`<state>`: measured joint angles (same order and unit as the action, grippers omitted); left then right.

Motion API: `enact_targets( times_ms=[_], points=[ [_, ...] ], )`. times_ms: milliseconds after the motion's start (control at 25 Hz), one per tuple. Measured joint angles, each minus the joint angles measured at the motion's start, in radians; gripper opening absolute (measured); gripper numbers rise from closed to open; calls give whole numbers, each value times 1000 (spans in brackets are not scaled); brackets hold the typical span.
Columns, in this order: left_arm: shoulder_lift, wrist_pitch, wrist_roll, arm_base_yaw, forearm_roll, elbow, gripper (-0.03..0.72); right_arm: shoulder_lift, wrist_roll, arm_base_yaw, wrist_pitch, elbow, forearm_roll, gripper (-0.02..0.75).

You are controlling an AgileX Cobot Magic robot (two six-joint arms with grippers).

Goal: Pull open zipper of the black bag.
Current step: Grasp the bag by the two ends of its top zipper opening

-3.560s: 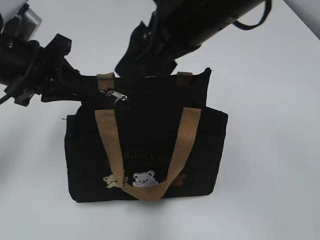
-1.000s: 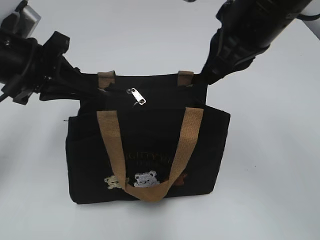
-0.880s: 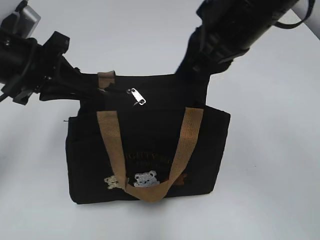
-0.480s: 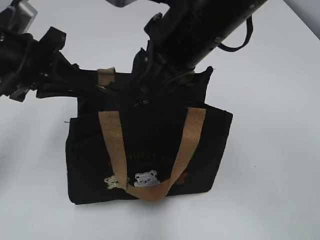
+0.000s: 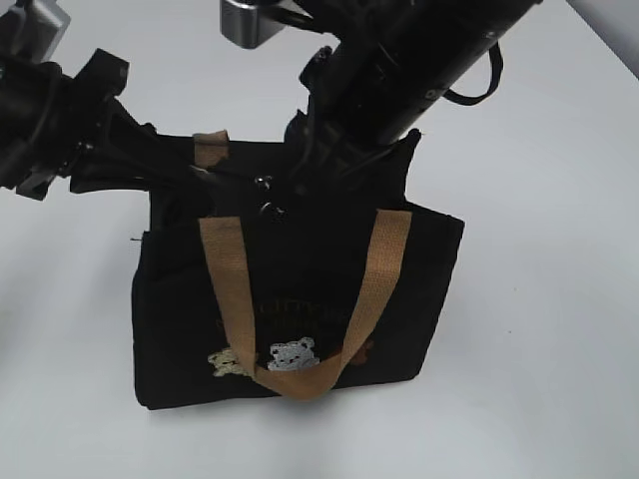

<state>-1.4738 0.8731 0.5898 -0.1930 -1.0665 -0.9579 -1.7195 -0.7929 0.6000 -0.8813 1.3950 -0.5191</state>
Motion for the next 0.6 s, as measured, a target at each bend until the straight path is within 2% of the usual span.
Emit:
enact_targets(
  times_ms=[120,240,600],
  points=[
    [0,0,0,0,0,0,4,0,26,0,-6,0,57,123],
    [0,1,0,0,0,0,4,0,35,0,-6,0,68,8],
    [0,7,0,0,1,0,4,37,42,0,-32,0,43,-1]
  ],
)
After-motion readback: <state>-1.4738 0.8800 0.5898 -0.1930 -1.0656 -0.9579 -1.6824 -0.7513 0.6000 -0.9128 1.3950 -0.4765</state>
